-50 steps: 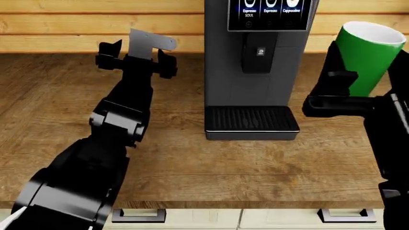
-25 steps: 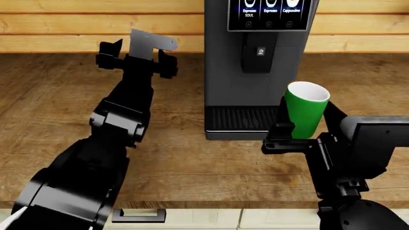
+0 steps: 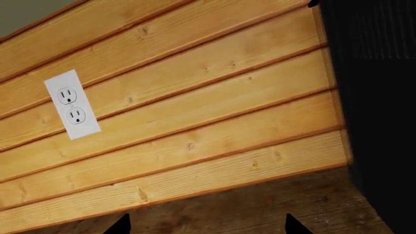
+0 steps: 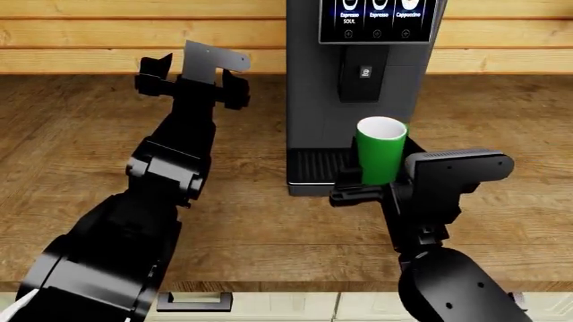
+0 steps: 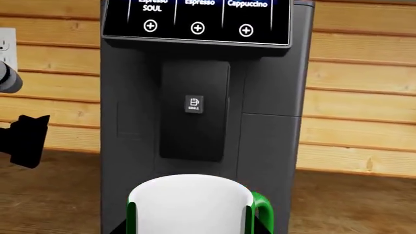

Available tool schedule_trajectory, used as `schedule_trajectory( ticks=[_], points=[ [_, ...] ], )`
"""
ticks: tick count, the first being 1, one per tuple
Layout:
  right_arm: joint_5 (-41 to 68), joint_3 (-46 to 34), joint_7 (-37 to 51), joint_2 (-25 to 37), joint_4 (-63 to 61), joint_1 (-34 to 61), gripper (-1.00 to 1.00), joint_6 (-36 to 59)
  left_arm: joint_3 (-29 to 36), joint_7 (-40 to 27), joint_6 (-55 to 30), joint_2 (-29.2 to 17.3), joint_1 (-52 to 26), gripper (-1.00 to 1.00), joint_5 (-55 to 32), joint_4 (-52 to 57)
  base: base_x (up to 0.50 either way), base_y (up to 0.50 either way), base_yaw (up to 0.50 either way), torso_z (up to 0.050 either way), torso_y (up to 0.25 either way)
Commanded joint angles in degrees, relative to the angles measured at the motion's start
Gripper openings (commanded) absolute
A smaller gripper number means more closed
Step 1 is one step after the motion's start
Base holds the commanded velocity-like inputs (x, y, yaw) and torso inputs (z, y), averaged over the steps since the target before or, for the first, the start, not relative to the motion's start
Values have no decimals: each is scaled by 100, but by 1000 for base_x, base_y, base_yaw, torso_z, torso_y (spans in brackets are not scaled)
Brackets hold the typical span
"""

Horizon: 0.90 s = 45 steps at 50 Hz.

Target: Pick the mug from the cabinet, place it under the coffee machine dispenser, and press the start button.

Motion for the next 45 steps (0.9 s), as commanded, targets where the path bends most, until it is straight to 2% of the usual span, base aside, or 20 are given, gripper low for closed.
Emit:
schedule_trajectory(
  ticks=[1, 45],
  points=[
    [-274, -130, -200, -161, 513, 199, -100, -319, 31, 4, 7, 0, 1, 100, -16, 0, 0, 0, 0, 0, 0],
    [-365, -198, -500, -647, 2370, 804, -100, -1214, 58, 4, 81, 0, 20, 100, 22, 0, 0, 0, 0, 0, 0]
  ],
)
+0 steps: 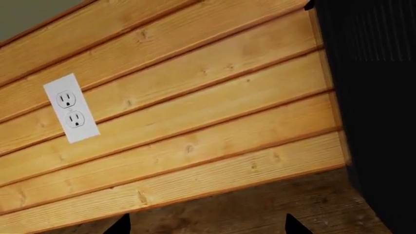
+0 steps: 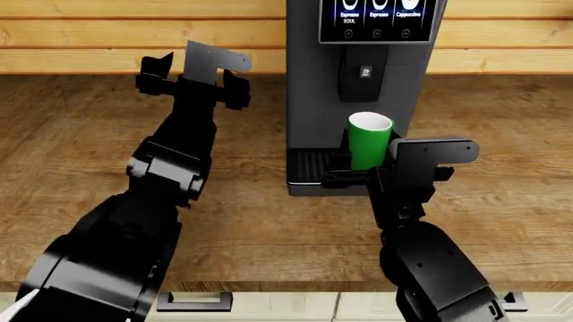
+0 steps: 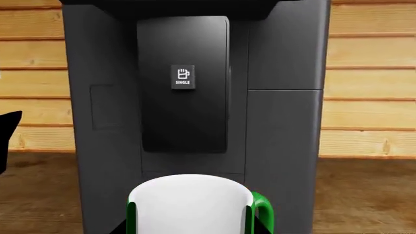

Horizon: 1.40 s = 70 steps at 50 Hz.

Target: Pick the mug from the cabinet, place it under the coffee machine dispenser, and press the start button.

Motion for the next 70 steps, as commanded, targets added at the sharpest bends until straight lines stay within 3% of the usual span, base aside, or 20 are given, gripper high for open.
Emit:
schedule_trajectory(
  ticks=[1, 60, 61, 70],
  points=[
    [-211, -54, -122, -139, 541, 205, -100, -238, -21, 4, 21, -1, 13, 100, 37, 0, 0, 0, 0, 0, 0],
    [-585, -289, -507, -857, 3927, 1302, -100, -2003, 34, 34, 26, 0, 16, 100, 16, 0, 4, 0, 2, 0, 0],
    [-587, -298, -500, -846, 3891, 1290, 100, -1992, 37, 34, 24, 0, 11, 100, 15, 0, 25, 0, 11, 0, 0],
    [-533, -325, -474, -802, 3694, 1220, 100, -1945, 50, 25, 36, 0, 19, 100, 11, 0, 0, 0, 0, 1, 0]
  ],
)
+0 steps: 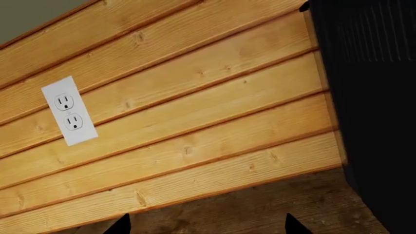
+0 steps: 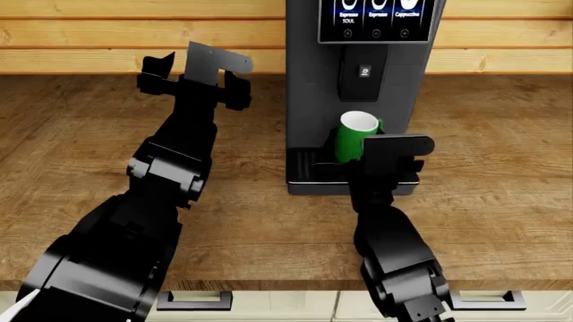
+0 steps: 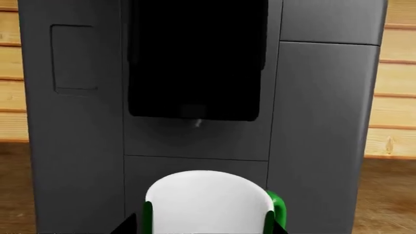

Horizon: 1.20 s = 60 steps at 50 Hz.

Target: Pick the mug from the cabinet, place it under the coffee machine dispenser, and press the start button.

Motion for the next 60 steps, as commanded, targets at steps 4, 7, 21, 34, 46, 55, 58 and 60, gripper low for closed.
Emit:
schedule_trajectory(
  ticks=[4, 7, 21, 34, 46, 55, 58, 60],
  points=[
    [478, -155, -57, 99, 433, 293, 100, -12, 10, -1, 2, 0, -4, 100, -5, 0, 0, 0, 0, 0, 0],
    [521, -156, -35, 129, 274, 227, 100, 48, 20, -3, 0, 0, -10, 100, -17, 0, 0, 0, 0, 0, 0],
    [969, -31, 310, 550, -1472, -351, 100, 956, -17, 3, 15, 0, -1, 100, 15, 0, 0, 0, 0, 0, 0],
    [1212, 16, 447, 740, -2255, -524, 100, 1322, 21, -1, 9, 0, -13, 100, -17, 0, 0, 0, 0, 0, 0],
    [1585, 119, 666, 969, -3477, -477, 100, 1891, 8, 3, 11, 0, -7, 100, 6, 0, 0, 0, 0, 0, 0],
    [1925, 234, 845, 1058, -4106, -299, 100, 2330, 5, -5, 23, 0, -2, 100, 12, 0, 0, 0, 0, 0, 0],
    [2005, 264, 915, 1086, -4288, -244, -100, 2447, -20, -3, 32, 0, 8, 100, 38, 0, 0, 0, 0, 0, 0],
    [2037, 262, 968, 1113, -4435, -225, -100, 2528, -32, -1, 32, 0, 10, 100, 52, 0, 0, 0, 0, 0, 0]
  ],
)
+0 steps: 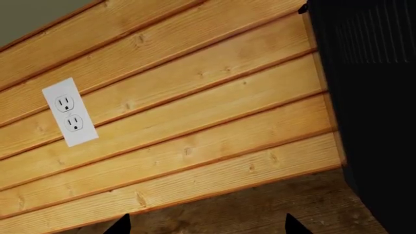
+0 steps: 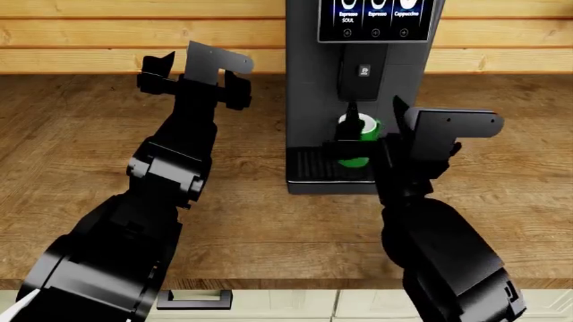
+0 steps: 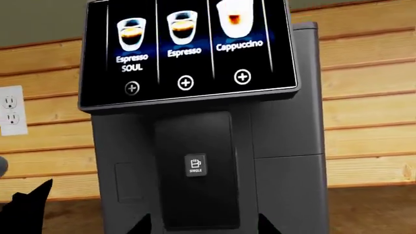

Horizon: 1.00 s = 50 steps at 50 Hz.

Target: Pick the mug from the cabinet, place it under the coffee machine dispenser, and press the start button.

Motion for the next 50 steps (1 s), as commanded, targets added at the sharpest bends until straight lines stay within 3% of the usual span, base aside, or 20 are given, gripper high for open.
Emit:
schedule_trajectory(
  ticks=[1, 20, 50],
  points=[
    [332, 93, 249, 143, -838, 148, -100, 509, -32, -2, 11, 0, 10, 100, 40, 0, 0, 0, 0, 0, 0],
    [505, 48, 197, 14, -446, 769, -100, 780, 43, -11, -7, 0, 3, 100, -8, 0, 0, 0, 0, 0, 0],
    [389, -95, 121, -98, 323, 886, -100, 659, 73, -18, 15, 0, 3, 100, -13, 0, 0, 0, 0, 0, 0]
  ],
)
